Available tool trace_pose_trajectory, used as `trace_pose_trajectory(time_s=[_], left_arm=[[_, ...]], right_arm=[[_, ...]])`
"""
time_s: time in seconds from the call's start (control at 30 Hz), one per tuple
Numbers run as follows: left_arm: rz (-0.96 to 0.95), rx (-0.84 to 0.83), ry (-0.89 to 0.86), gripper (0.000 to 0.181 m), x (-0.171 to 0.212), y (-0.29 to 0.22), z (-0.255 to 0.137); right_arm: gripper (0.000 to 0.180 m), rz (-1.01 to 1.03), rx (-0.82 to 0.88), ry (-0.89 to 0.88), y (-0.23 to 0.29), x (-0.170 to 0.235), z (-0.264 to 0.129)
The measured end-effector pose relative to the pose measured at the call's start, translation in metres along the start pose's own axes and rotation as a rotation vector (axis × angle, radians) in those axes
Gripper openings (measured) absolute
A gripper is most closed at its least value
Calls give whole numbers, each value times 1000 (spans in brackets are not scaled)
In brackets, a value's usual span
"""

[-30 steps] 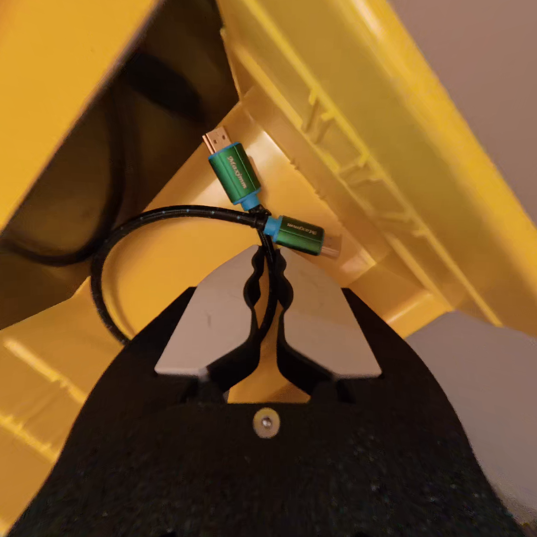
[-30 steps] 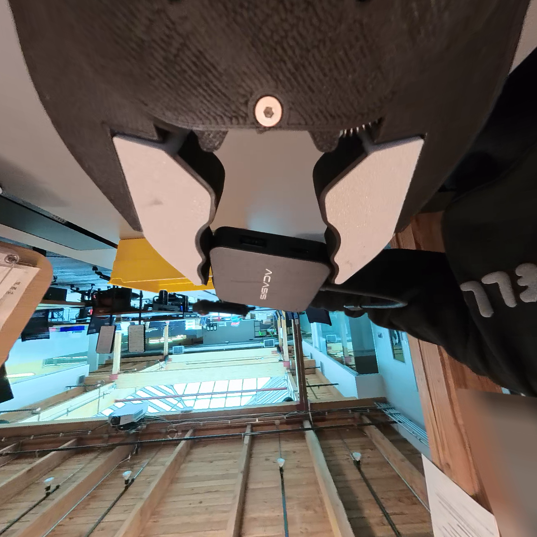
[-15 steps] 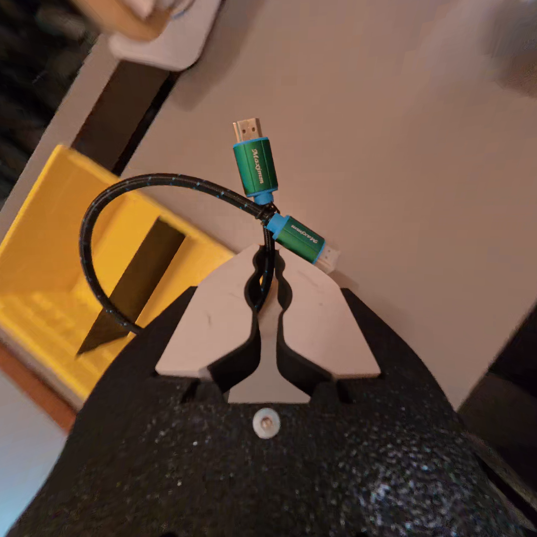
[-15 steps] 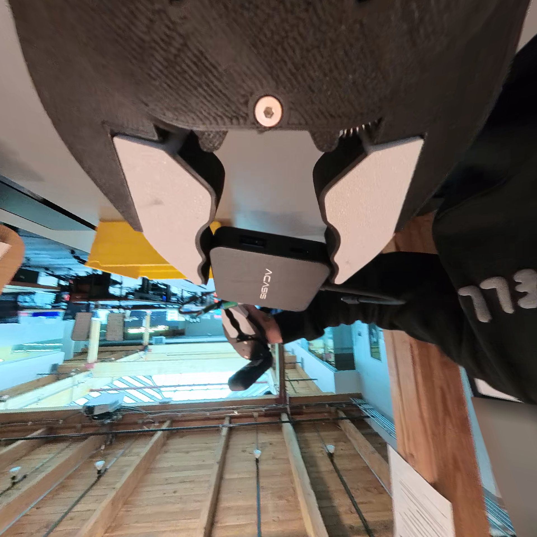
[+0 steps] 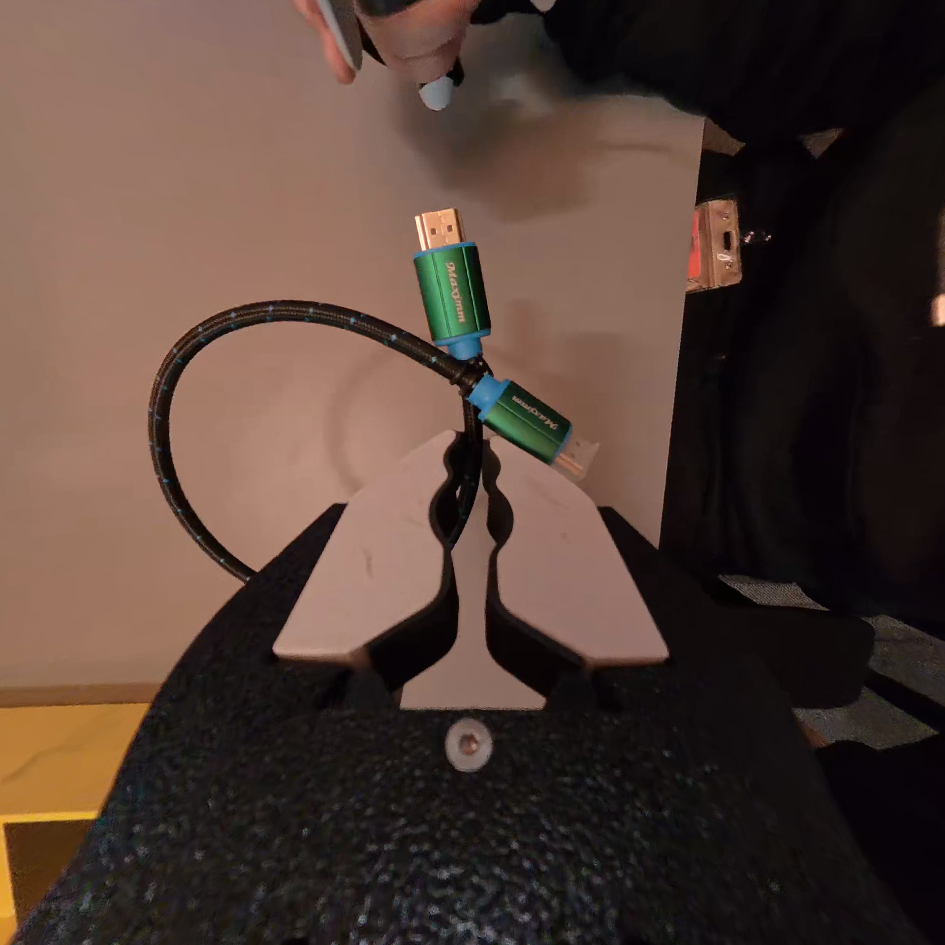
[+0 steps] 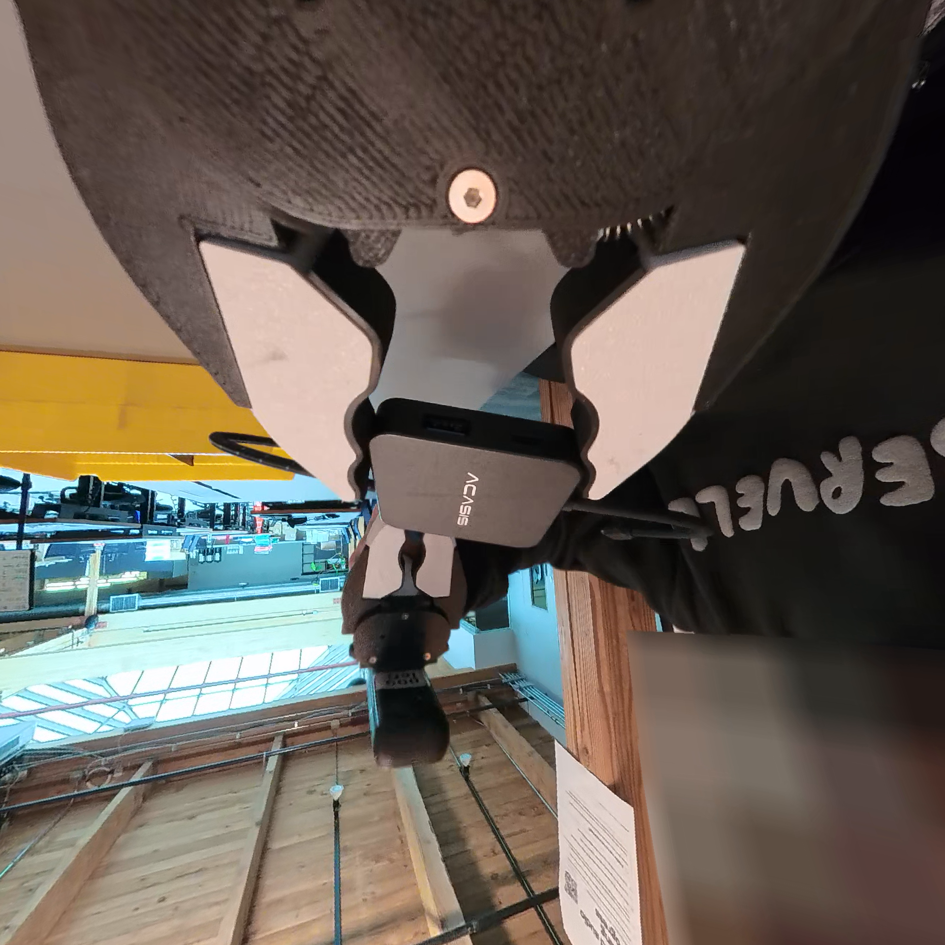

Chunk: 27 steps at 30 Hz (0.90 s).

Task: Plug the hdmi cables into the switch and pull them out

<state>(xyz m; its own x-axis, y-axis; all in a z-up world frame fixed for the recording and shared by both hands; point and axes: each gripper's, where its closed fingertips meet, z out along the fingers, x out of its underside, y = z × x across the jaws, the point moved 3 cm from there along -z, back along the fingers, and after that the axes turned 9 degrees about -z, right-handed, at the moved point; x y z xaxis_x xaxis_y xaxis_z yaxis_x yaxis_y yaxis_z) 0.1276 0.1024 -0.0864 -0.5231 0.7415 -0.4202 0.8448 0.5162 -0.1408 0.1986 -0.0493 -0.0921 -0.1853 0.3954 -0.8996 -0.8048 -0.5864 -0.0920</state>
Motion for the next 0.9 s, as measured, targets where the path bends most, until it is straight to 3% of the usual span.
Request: trace_pose_trajectory(time_s=[0.23,0.3,0.37,0.43,0.57,0.67,0.77,0.9], left_arm=[[0,14,28,5,-12,12,9],[14,-94,-5,5,-11,29,19],[49,-294,3,5,-4,53,36],[102,-595,12,5,3,83,49],[367,-1189,24,6,12,123,53],[535,-1441,63,6,23,130,65],[589,-1441,94,6,37,129,89],[522,-1339,64,7,49,123,105]], right_arm=[[78,-28,32,90,-3,10,2],[78,-43,57,98,-6,10,1],[78,-57,81,105,-8,8,-2],[78,-75,113,114,-11,6,-6],[78,-93,162,116,-17,3,-14],[78,-108,191,119,-20,2,-18],[78,-114,205,118,-21,1,-20],[78,-120,212,121,-21,0,-22]])
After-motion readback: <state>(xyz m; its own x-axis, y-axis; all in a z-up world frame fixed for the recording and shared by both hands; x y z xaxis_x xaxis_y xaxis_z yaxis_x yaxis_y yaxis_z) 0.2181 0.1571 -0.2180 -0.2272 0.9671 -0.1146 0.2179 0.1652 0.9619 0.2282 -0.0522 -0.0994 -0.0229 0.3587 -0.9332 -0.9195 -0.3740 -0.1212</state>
